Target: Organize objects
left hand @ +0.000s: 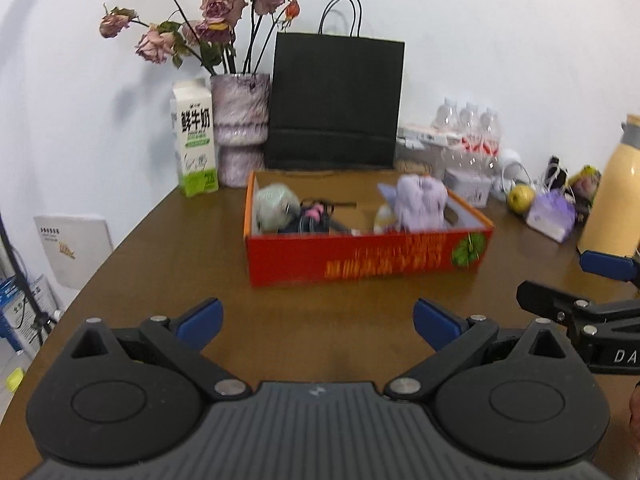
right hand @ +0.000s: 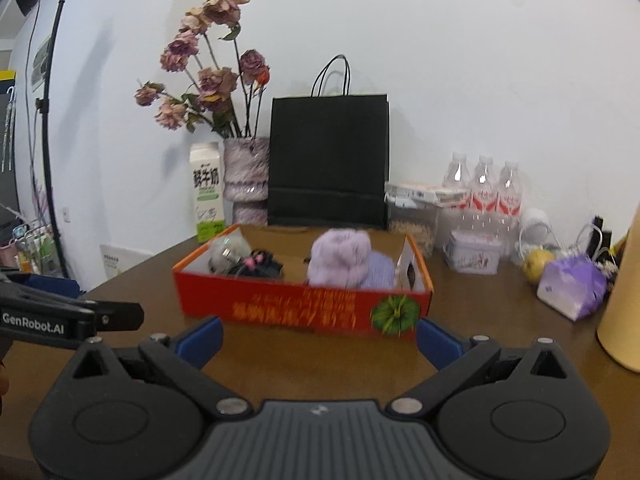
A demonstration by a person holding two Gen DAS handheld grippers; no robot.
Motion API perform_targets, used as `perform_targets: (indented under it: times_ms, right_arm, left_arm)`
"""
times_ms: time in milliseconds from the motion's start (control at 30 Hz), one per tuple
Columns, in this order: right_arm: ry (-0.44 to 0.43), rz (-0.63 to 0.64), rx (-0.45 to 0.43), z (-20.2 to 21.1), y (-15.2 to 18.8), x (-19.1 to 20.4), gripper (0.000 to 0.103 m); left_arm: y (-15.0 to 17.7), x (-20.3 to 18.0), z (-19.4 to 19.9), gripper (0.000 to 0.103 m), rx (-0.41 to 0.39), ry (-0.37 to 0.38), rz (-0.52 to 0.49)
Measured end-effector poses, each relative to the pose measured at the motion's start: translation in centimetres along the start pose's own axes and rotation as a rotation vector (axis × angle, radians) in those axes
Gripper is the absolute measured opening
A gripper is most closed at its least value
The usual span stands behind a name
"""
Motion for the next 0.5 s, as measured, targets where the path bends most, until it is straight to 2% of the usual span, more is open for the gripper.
perform_targets:
  times_ms: [200,500]
  right_arm:
    - [-0.004,-0.018,0.027,3.3,1.6,0.7,0.103]
    - [-0.009,-0.023,0.032,5.6,2.6,1.4,0.103]
  left_arm:
    - [2.2,0.3,3.4,0.103,0.013,-0.029,0.005]
    - [3.4,0.4,5.7,0.103,0.02,-0.049,0.01]
Point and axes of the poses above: each gripper's, at about its wrist camera, not at the fingertips, and z roughly against the way its jaws point, x to its left, y to its underside, the point moved 2 cm from there along -z, roughly the way its jaws point, and after that the axes turned 7 degrees about -x, right-handed, at the moved point
